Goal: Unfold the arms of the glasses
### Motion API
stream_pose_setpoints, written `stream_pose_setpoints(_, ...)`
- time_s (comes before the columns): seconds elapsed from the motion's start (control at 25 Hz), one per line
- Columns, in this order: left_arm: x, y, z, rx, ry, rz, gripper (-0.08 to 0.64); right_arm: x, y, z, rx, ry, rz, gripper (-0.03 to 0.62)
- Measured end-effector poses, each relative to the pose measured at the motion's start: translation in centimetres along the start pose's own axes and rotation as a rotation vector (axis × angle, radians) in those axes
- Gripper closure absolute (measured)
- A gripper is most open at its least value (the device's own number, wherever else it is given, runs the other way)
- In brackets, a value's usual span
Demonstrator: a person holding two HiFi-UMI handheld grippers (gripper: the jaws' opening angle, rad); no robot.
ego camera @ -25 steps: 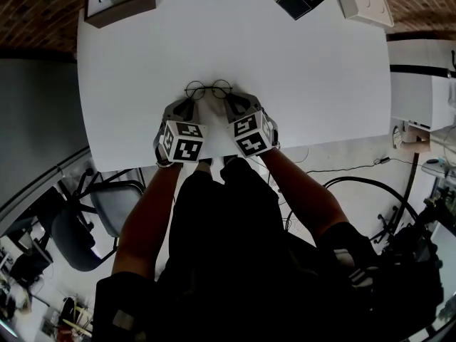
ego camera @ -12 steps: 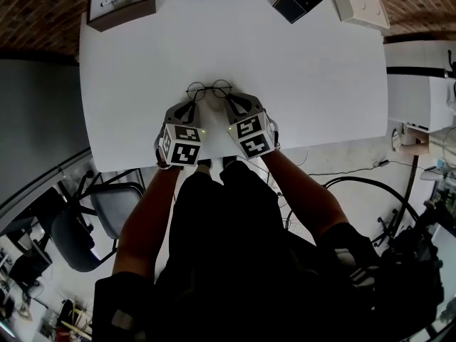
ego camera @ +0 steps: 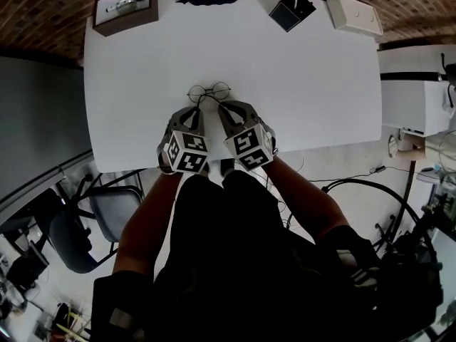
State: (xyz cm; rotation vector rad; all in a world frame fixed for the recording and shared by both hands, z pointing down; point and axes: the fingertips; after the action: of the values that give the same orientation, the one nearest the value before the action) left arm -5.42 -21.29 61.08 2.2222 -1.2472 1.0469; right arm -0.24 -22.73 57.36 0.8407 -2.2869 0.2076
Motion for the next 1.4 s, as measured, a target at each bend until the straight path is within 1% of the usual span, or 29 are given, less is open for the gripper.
stream_pose_setpoints(0.12, -0.2, -0.2, 0.3, -0.024, -0.016, -0.010, 0.520, -0.2, 0.9, 0.0, -0.020, -0.016, 0.046, 0.566)
stream_pose_setpoints(0.24, -0.4, -1.4, 0.7, -0.012, -0.035, -0.045, 0.520, -0.2, 2.3, -0.2, -0.062, -0.021, 0.103, 0.566)
stream_pose_setpoints(0.32, -0.3, -2.0, 0.5, 0.000, -0.034, -0.051, 0.520, -0.1, 2.6, -0.5, -0.060, -0.019, 0.115, 0.566)
stream_pose_setpoints(0.48, 0.2, -2.2, -0.5, -0.004, -0.013, -0.062, 0.520, 0.4, 2.8, -1.5, -0.046, 0.001, 0.128, 0.566)
stream_pose_setpoints(0.56, 0.3, -2.9, -0.7, 0.036, -0.027, -0.095, 0.520, 0.5, 3.2, -1.9, -0.059, 0.013, 0.145, 0.566)
stream_pose_setpoints(0.64, 0.6, -3.5, -1.0, 0.100, -0.040, -0.123, 0.520, 0.7, 3.4, -2.1, -0.080, 0.022, 0.153, 0.566)
stream_pose_setpoints(0.68, 0.7, -3.6, -1.2, 0.119, -0.038, -0.129, 0.520, 0.9, 3.5, -2.3, -0.086, 0.026, 0.155, 0.566)
stream_pose_setpoints(0.72, 0.8, -3.6, -1.5, 0.122, -0.034, -0.134, 0.520, 1.0, 3.6, -2.6, -0.085, 0.029, 0.156, 0.566)
stream_pose_setpoints(0.88, 1.0, -3.7, -2.3, 0.070, -0.023, -0.163, 0.520, 1.5, 3.9, -3.7, -0.075, 0.037, 0.167, 0.566)
stream_pose_setpoints(1.0, 1.1, -3.3, -3.0, 0.053, -0.006, -0.161, 0.520, 2.0, 4.4, -4.2, -0.086, 0.036, 0.185, 0.566)
stream_pose_setpoints(1.16, 0.8, -2.6, -3.9, 0.017, 0.003, -0.166, 0.520, 2.2, 4.4, -4.7, -0.080, 0.074, 0.167, 0.565)
stream_pose_setpoints(1.28, 0.3, -1.9, -4.1, -0.050, -0.007, -0.160, 0.520, 2.2, 4.7, -5.0, -0.072, 0.087, 0.176, 0.565)
stream_pose_setpoints(1.4, -0.4, -0.3, -3.2, -0.153, -0.053, -0.117, 0.520, 2.1, 4.8, -5.1, -0.051, 0.094, 0.169, 0.563)
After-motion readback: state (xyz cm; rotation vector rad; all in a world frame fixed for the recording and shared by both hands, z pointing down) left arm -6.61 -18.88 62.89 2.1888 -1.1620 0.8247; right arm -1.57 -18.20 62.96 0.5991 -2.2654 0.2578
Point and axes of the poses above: the fingertips, and each gripper's own axes: x forward along the fingers, y to its left, z out of its top, and after that the axes turned 1 degree about -x, right-handed
